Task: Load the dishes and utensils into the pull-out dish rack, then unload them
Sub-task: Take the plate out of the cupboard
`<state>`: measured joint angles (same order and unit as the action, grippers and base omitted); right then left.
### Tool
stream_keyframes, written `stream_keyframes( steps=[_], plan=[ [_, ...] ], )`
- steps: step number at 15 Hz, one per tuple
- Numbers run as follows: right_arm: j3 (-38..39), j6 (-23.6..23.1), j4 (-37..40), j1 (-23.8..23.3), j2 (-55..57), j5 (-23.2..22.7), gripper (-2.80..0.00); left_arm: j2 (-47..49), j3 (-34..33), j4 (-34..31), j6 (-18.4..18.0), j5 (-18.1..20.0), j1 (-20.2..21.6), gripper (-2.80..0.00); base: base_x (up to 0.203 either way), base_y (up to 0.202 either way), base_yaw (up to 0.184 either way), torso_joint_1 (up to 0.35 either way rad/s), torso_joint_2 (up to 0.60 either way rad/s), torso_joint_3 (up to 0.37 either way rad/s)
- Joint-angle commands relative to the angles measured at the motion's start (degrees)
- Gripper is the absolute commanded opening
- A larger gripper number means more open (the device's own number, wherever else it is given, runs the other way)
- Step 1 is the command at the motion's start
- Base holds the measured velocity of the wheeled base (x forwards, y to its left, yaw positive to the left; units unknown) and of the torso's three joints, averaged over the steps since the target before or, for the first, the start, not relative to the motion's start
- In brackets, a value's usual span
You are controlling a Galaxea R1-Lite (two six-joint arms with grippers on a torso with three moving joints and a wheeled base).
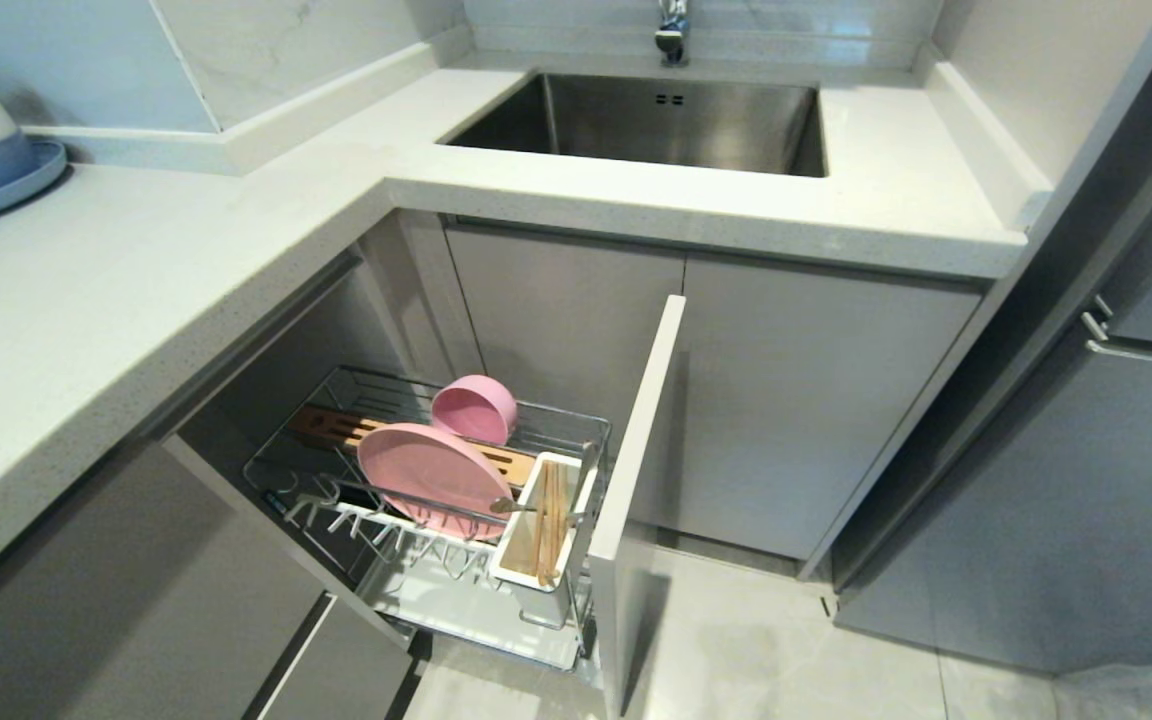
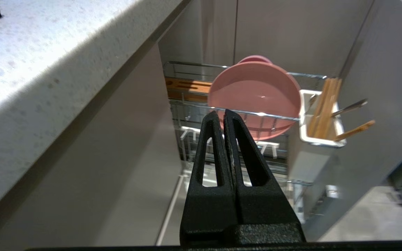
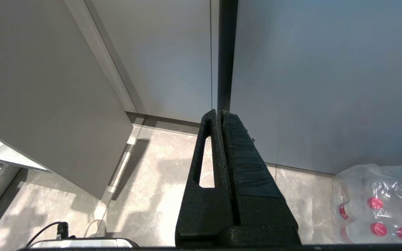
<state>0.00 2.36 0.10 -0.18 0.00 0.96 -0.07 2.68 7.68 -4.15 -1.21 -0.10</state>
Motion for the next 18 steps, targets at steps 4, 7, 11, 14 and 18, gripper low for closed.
stream_keyframes(
  steps=[4,7,11,14,18],
  plan=[
    [0.09,0.01,-0.01,0.01,0.00,0.00,-2.80,-0.10,-2.57,-8.70,-1.23,1.94,0.01,-2.80,0.000,0.000,0.000,0.000,0.00,0.000],
    [0.09,0.01,-0.01,0.01,0.00,0.00,-2.80,-0.10,-2.68,-7.94,0.21,1.89,0.01,-2.80,0.000,0.000,0.000,0.000,0.00,0.000],
    [0.09,0.01,-0.01,0.01,0.00,0.00,-2.80,-0.10,-2.68,-7.77,3.01,1.82,0.07,-2.80,0.000,0.000,0.000,0.000,0.00,0.000],
    [0.09,0.01,-0.01,0.01,0.00,0.00,-2.80,-0.10,-2.68,-7.77,3.01,1.82,0.01,-2.80,0.000,0.000,0.000,0.000,0.00,0.000],
    [0.09,0.01,-0.01,0.01,0.00,0.00,-2.80,-0.10,-2.68,-7.77,3.01,1.82,0.01,-2.80,0.000,0.000,0.000,0.000,0.00,0.000]
  ],
)
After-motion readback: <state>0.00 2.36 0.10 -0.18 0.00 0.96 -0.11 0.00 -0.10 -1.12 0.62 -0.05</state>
